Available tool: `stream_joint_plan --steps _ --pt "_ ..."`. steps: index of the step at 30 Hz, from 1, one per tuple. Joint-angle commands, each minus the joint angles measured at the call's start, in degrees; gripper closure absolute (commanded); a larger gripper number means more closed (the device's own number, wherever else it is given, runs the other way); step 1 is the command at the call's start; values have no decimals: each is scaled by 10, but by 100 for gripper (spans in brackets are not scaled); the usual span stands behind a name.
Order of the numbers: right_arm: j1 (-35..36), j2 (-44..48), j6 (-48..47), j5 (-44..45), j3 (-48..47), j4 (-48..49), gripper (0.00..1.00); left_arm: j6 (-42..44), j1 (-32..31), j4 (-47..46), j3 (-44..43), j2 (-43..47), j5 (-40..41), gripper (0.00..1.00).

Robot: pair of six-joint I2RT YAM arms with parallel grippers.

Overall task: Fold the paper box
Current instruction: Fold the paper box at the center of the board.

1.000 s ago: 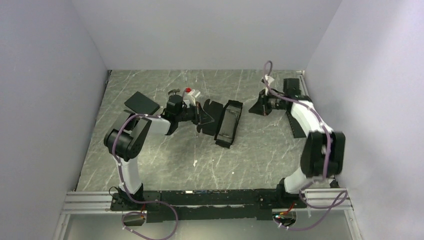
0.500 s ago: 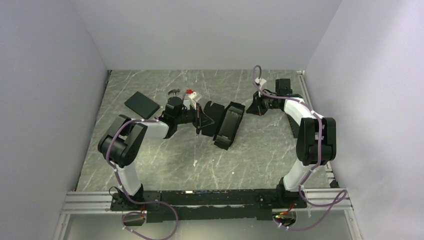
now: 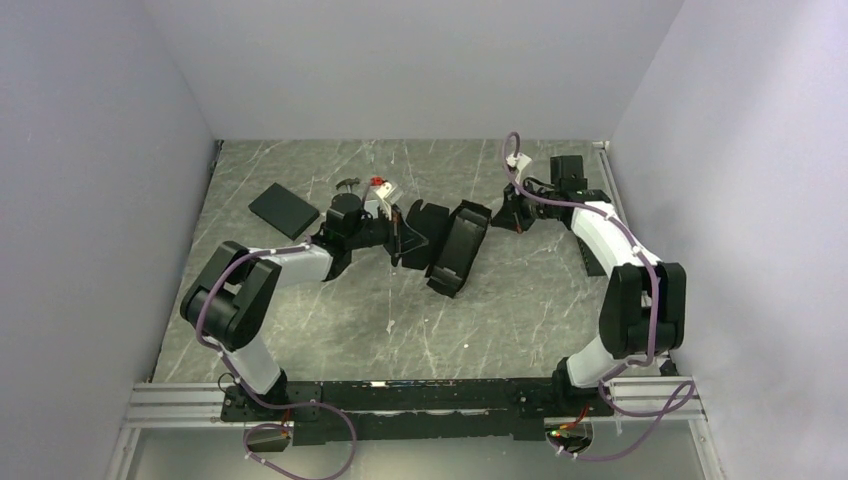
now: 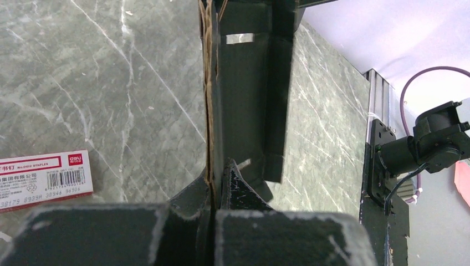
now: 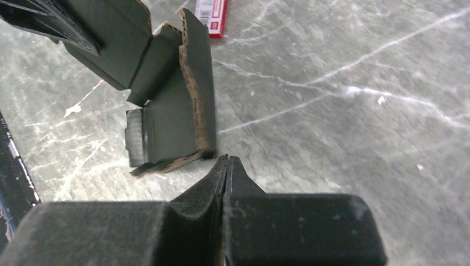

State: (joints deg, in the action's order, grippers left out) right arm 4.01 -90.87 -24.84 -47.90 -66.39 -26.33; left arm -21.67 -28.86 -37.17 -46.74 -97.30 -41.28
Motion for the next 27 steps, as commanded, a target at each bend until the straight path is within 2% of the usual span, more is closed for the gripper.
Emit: stream_joint_plan --steps 1,6,8,14,20,27 --pt "-16 42 6 67 19 -10 100 13 -2 -14 14 24 10 100" --pt "-37 47 -32 -2 27 -48 100 14 -3 -15 19 23 13 100" --pt "-34 52 -22 -18 40 -32 100 12 -4 -19 18 19 10 100" --pt "-25 19 24 7 37 5 100 10 -8 -21 14 15 8 100" --pt "13 30 52 26 42 45 100 9 -14 -21 10 9 7 100" --pt "67 34 7 92 36 20 100 16 -19 5 -3 9 10 100"
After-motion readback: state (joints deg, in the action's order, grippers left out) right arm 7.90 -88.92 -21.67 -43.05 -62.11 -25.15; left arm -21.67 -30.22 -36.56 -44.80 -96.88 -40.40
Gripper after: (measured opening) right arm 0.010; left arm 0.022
